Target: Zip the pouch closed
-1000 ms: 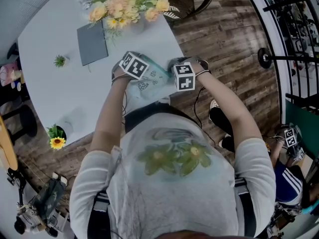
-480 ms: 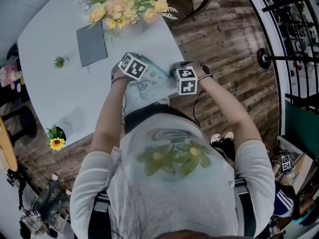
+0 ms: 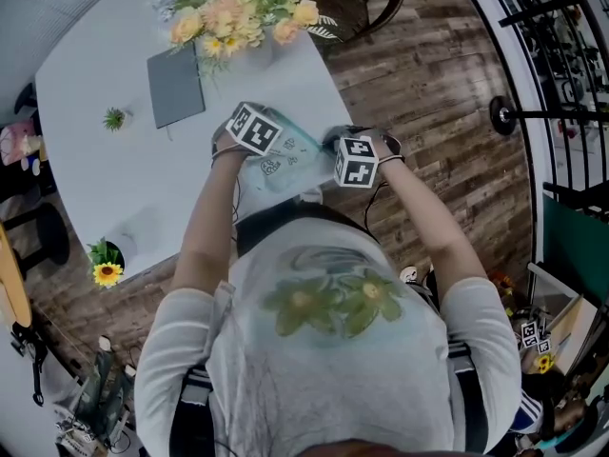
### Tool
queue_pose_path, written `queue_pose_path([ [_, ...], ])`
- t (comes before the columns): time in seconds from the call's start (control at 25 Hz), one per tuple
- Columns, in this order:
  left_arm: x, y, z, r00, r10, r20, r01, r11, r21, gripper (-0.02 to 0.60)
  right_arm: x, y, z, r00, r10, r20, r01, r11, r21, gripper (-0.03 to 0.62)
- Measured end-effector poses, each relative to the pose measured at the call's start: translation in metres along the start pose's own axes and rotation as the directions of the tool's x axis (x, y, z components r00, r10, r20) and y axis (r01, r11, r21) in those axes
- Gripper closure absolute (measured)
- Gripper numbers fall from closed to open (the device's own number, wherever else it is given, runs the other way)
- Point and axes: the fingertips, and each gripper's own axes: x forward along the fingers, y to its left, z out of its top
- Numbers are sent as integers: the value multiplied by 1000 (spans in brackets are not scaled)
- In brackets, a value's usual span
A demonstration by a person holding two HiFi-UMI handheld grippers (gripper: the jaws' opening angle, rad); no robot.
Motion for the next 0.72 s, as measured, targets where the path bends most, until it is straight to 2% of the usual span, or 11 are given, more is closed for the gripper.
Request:
queue_pose_path([
  [0.12, 0, 0, 0, 1000, -2, 3, 2, 1000, -24, 560, 0, -1, 0, 1000, -17, 9, 17, 1000, 25, 574],
  [0.28, -3, 3, 3, 998, -43, 35, 47, 992, -120, 560, 2, -3, 1, 998, -59, 18, 57, 996, 73, 574],
  [0.44, -5, 3, 1, 997, -54, 47, 59, 994, -94, 560, 3, -2, 1, 998, -54, 14, 52, 989, 136, 572],
  [0.56, -17, 17, -3, 999, -8, 52, 16, 991, -136, 558, -1, -2, 2, 998, -51, 30, 43, 976, 215, 541],
  [0.64, -27, 18, -5, 996, -20, 90, 39, 974, -222, 554, -5, -5, 3, 997, -69, 47, 53, 961, 271, 530],
  [0.72, -38, 16, 0, 981, -50, 185, 112, 934, -339, 552, -10, -8, 5, 992, -101, 71, 72, 942, 329, 528],
])
